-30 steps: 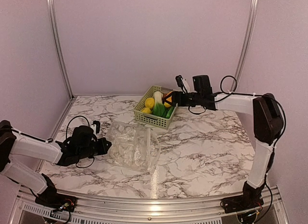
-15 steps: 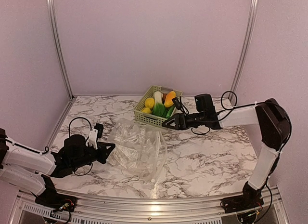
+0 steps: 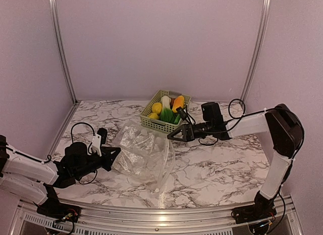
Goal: Open the zip-top bag and remove the fake food
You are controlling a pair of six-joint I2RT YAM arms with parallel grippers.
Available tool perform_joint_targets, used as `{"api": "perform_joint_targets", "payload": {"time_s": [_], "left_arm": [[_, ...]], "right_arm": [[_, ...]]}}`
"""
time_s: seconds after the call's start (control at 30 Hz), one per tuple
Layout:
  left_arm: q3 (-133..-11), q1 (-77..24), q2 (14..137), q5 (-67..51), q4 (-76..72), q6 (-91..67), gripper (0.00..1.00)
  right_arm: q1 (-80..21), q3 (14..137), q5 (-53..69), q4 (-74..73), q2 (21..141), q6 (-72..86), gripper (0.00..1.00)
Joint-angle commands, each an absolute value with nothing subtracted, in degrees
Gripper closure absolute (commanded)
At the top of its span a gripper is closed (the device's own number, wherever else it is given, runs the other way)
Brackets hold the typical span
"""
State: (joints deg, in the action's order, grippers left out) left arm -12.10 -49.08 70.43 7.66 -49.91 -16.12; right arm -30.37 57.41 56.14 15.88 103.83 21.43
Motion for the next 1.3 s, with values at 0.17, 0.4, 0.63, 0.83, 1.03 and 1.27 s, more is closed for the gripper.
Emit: {"api": "perform_joint_targets", "payload": {"time_s": [0.17, 0.4, 0.63, 0.83, 1.03, 1.27], "left_arm": [[-9.8, -49.5, 68.7, 10.3, -54.3, -16.6, 1.0], [-9.8, -49.9, 68.1, 10.9, -53.1, -16.5, 1.0], [-9.7, -50.1, 69.0, 11.4, -53.8, -16.9, 1.0], [-9.7, -50.1, 69.9, 12.3, -54.4, -17.4, 1.0], [-7.8, -50.0, 68.6, 17.2, -53.4, -21.4, 1.0], [-6.6, -49.9, 61.8, 17.8, -44.7, -26.4, 0.71]], "right_arm": [[-32.9, 58.5, 56.9, 14.1, 105.3, 20.9, 0.28], [-33.1, 59.0, 58.2, 15.8, 105.3, 22.5, 0.52], [-34.2, 60.1, 58.1, 16.0, 106.9, 23.3, 0.62], [-34.2, 60.4, 56.5, 14.3, 105.5, 22.1, 1.0], [-34.2, 58.4, 51.8, 11.1, 100.4, 18.3, 1.0], [-34.3, 54.7, 45.6, 8.6, 94.1, 12.6, 1.0]]}}
